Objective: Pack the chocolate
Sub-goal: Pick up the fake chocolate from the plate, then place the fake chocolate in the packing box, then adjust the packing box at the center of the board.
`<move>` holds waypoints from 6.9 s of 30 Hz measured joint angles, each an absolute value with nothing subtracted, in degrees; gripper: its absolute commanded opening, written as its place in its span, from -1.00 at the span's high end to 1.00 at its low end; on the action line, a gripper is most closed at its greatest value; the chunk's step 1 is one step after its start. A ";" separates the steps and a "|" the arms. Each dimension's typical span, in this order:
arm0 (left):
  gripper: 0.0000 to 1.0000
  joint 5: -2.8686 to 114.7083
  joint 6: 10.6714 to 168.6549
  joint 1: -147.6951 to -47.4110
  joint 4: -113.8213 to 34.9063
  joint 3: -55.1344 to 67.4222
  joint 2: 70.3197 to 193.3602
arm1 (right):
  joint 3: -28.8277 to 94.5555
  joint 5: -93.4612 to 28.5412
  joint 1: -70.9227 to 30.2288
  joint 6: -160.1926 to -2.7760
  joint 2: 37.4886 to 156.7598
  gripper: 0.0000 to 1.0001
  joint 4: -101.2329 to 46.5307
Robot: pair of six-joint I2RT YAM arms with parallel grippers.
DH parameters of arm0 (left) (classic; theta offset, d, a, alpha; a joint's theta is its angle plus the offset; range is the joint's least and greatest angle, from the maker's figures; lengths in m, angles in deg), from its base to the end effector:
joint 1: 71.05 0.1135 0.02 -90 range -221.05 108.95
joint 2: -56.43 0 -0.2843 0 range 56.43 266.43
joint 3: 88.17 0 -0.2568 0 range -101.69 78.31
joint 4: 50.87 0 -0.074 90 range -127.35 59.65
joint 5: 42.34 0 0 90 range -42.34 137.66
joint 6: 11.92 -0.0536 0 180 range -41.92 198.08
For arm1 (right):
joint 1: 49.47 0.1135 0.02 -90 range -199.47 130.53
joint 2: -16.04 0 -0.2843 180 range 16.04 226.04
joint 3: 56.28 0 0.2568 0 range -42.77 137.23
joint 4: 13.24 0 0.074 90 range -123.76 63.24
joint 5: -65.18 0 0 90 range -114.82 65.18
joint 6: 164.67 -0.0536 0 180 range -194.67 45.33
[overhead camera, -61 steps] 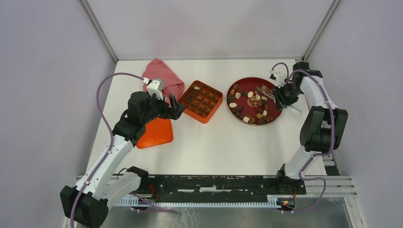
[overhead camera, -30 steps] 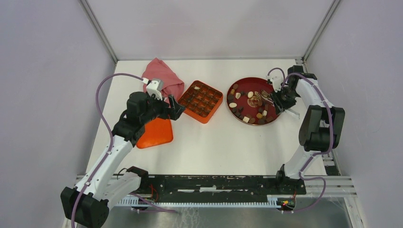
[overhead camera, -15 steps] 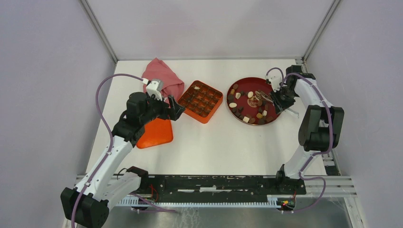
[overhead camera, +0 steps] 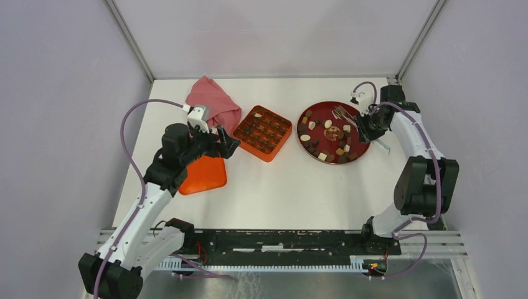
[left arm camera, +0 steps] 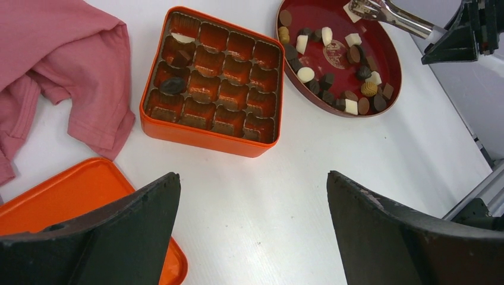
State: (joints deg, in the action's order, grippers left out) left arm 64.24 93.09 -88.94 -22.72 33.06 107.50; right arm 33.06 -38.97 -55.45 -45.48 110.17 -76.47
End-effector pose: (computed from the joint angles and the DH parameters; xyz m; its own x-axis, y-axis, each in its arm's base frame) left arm 0.1983 -0.0801 0.3253 -0.4633 -0.1113 -0.8792 0.4440 0.8294 -0.3390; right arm 0.3430 -0.0228 0.2588 -0.8100 -0.3906 -0.4373 -0.4410 0.8974 0.0154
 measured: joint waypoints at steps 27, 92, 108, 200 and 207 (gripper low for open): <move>-0.97 51.80 90.42 -88.75 -19.84 37.87 100.38 | 24.32 -70.34 -25.18 -51.69 106.19 1.00 -44.91; -0.96 40.61 113.24 -88.75 -25.54 26.63 123.02 | 40.43 -52.89 -18.69 -50.55 125.56 0.98 -59.71; -0.96 40.19 114.27 -88.75 -25.21 29.01 117.78 | 44.32 -51.54 -16.55 -52.65 129.62 0.69 -58.20; 0.47 30.18 148.54 -100.70 -14.63 13.30 158.87 | 35.82 -62.36 -38.99 -54.46 112.20 0.25 -60.67; 0.89 29.86 147.25 -100.70 -11.42 10.46 160.11 | 35.34 -62.53 -39.63 -54.51 111.22 0.25 -60.64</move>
State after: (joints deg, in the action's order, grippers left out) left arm 29.86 147.25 -100.70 -11.42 10.46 160.11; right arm 35.34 -62.53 -39.63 -54.51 111.22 -60.64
